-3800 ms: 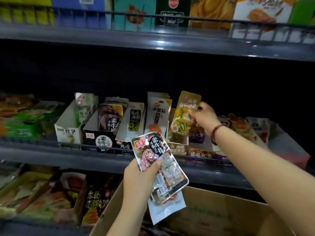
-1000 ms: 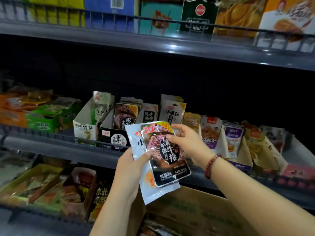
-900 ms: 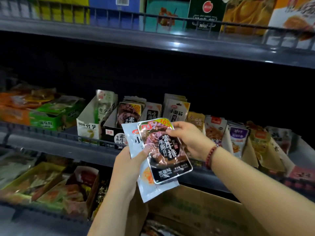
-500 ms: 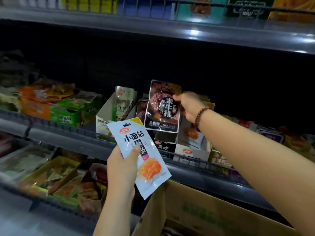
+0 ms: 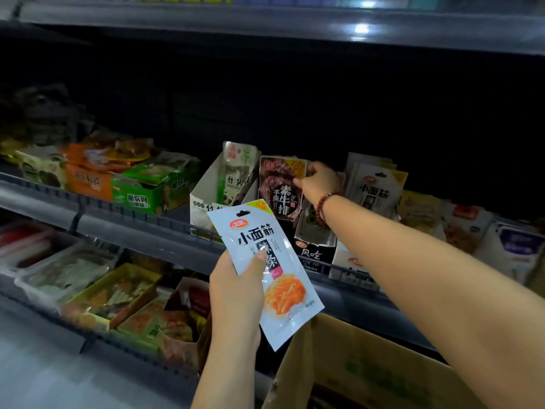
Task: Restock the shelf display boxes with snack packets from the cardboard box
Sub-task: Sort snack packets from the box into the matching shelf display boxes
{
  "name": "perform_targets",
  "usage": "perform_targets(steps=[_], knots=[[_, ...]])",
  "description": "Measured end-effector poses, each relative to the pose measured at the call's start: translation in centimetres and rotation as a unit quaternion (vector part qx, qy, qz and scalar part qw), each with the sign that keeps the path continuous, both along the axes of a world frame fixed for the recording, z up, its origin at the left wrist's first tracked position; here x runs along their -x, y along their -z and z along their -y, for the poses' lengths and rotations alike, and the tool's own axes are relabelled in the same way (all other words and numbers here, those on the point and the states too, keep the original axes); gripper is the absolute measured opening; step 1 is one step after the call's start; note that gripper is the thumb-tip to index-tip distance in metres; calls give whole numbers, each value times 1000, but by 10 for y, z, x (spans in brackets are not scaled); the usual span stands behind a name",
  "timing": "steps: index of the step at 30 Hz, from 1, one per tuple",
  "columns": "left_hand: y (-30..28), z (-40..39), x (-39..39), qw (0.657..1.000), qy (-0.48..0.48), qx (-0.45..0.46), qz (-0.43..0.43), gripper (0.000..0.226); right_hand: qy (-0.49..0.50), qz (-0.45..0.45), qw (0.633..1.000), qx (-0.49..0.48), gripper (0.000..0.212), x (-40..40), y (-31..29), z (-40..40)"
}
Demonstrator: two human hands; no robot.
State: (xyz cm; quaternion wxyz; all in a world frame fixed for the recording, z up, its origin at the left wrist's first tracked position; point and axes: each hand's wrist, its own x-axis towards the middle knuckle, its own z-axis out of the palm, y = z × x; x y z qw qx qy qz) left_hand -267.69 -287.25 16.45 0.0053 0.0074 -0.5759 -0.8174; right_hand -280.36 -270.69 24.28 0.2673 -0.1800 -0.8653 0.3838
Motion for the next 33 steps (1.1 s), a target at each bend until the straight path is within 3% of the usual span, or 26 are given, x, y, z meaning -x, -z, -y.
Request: perform_targets(steps=[6, 11, 18, 25, 30, 33], knots=[[0, -1, -1, 1000, 5, -3, 7, 15, 3, 18, 999, 37, 23, 0, 14, -7], [-2, -3, -3, 1000, 10, -6, 7, 15, 20, -11, 996, 83, 36, -5, 16, -5], [-10, -6, -10, 999, 48, 6, 9, 13, -73, -40, 985, 153, 5, -69, 13, -2], [-26, -18, -44, 992, 125, 14, -4, 14, -178, 23, 939, 293, 26, -179, 17, -7], [-28, -36, -84, 985, 171, 24, -6, 16, -169, 65, 960, 216, 13, -242, 26, -23], [-28, -49, -105, 979, 198, 46, -9, 17, -136, 55, 964, 220, 9, -270, 28, -35]])
